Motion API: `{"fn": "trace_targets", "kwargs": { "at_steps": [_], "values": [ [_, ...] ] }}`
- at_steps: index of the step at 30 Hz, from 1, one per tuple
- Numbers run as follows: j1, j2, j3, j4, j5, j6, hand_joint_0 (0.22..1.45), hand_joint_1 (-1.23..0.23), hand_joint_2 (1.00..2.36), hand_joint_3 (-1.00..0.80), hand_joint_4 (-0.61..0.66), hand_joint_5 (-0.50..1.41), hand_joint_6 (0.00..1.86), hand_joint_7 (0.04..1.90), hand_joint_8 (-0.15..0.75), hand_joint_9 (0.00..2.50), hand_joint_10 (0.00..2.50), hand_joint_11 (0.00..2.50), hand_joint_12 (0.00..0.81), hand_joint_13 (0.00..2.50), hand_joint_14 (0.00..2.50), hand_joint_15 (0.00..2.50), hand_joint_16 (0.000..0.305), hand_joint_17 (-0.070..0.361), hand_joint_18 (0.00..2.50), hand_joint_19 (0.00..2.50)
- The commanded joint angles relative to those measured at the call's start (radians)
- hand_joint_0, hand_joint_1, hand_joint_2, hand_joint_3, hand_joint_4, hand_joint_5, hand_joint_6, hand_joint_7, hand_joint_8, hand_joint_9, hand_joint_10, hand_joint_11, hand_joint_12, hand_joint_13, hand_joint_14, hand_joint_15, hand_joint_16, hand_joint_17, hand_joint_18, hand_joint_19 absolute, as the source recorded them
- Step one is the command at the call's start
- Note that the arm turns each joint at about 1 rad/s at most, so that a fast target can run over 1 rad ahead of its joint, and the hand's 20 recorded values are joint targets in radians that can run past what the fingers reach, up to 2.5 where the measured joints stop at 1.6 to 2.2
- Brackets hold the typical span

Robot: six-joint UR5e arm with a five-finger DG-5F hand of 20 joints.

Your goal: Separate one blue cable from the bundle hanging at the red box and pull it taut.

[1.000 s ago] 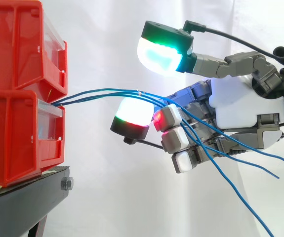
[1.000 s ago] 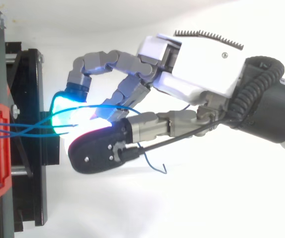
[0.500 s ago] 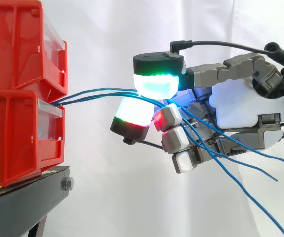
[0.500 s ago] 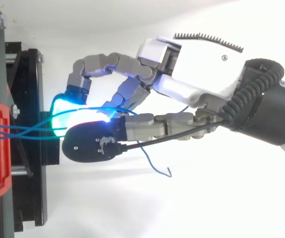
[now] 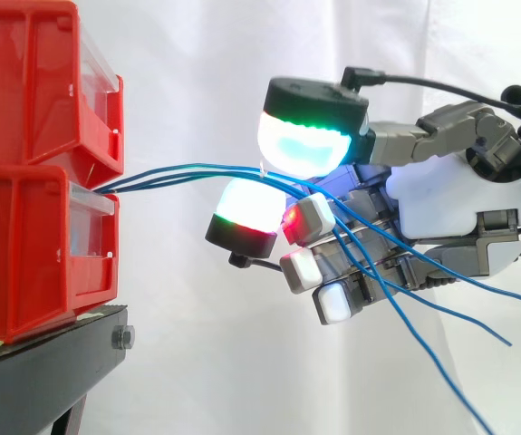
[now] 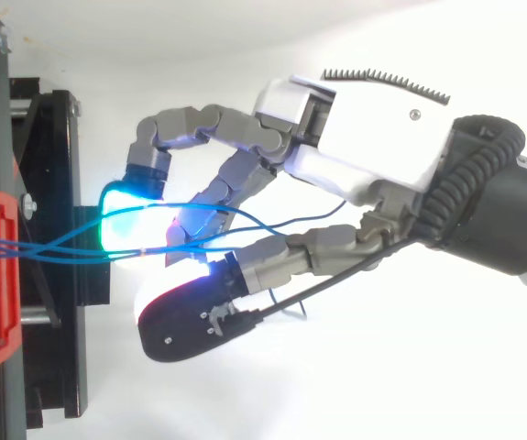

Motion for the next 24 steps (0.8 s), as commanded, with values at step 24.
{"fn": "trace_targets", "kwargs": {
  "at_steps": [24],
  "values": [
    [0.003,0.001,0.0,-0.013,0.005,0.017,0.88,-0.9,1.01,-0.4,0.16,-0.08,0.5,1.46,0.299,1.08,0.03,1.08,0.398,0.7,0.02,0.61,0.05,0.113,0.64,0.61]
  ]
}}
